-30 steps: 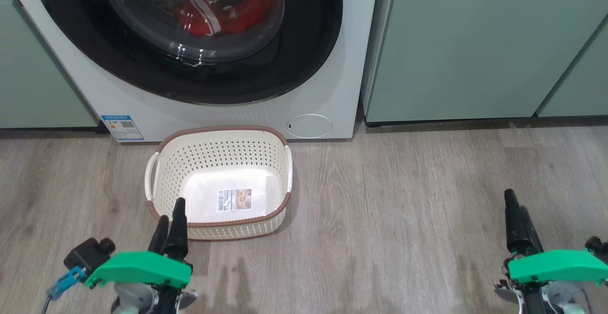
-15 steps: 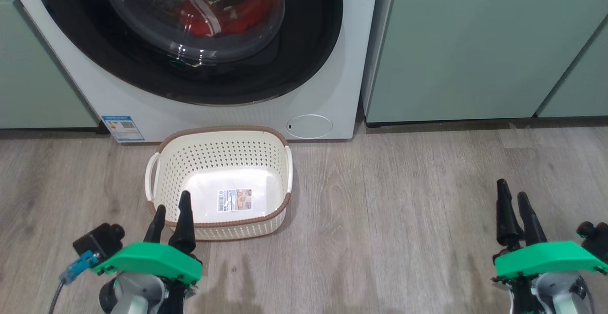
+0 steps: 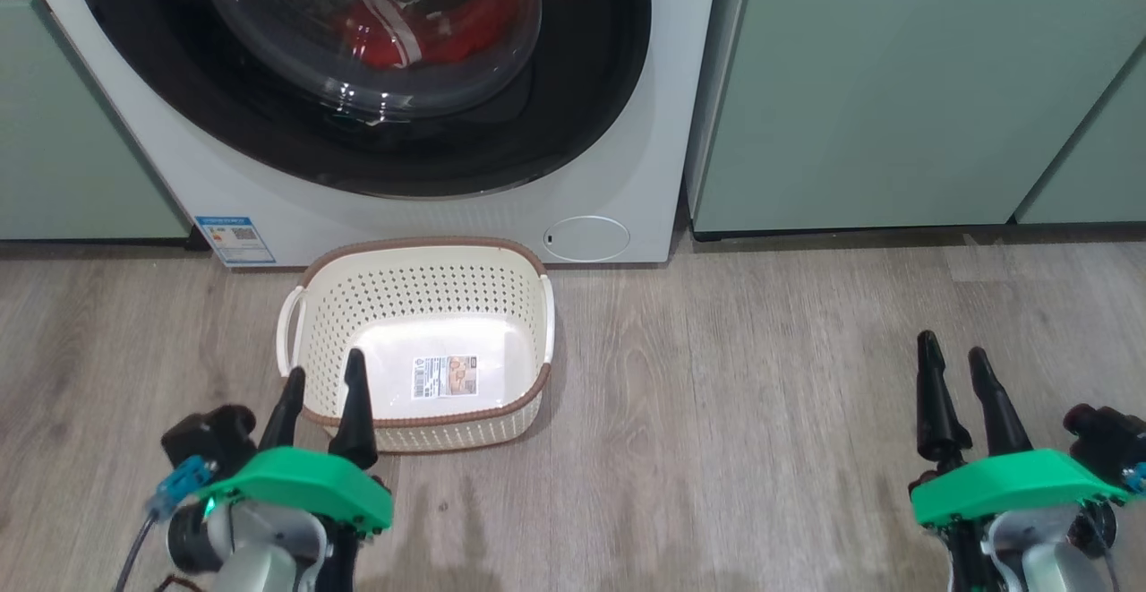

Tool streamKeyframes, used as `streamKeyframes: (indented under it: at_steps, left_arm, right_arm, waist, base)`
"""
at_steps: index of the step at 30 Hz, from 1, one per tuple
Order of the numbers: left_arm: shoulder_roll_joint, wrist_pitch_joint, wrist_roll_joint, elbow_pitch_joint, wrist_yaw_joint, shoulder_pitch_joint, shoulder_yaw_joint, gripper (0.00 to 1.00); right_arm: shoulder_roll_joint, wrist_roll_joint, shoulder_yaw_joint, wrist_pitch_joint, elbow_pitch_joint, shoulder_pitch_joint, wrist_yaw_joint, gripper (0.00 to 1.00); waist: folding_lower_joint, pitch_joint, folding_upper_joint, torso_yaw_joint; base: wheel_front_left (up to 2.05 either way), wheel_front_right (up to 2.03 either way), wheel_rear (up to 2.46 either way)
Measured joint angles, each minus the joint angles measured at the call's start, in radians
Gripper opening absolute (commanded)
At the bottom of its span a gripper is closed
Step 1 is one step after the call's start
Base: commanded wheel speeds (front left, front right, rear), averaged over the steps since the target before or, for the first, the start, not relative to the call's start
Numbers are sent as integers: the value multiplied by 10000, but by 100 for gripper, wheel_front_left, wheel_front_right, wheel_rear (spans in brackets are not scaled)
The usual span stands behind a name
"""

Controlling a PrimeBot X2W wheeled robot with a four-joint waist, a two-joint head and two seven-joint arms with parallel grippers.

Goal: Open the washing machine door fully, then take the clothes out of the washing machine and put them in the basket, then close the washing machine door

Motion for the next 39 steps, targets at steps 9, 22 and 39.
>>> streamKeyframes:
  at_steps: [9, 22, 39]
  left_arm:
    - [151, -232, 1022, -180, 288, -45, -234, 100]
    - [213, -583, 2351, -291, 587, -215, -364, 100]
    - [113, -1062, 4205, -192, 644, -368, -186, 100]
  right_arm:
    - [0, -972, 113, -251, -61, -136, 0, 100]
    - [-2, -2458, 190, -594, -157, -348, 0, 100]
    - [-6, -4050, 456, -1085, -159, -564, 0, 100]
  waist:
    - [0, 21, 0, 15]
    - [0, 38, 0, 49]
    - [0, 79, 0, 100]
  base:
    - [0, 0, 0]
    - [0, 0, 0]
    - [0, 0, 0]
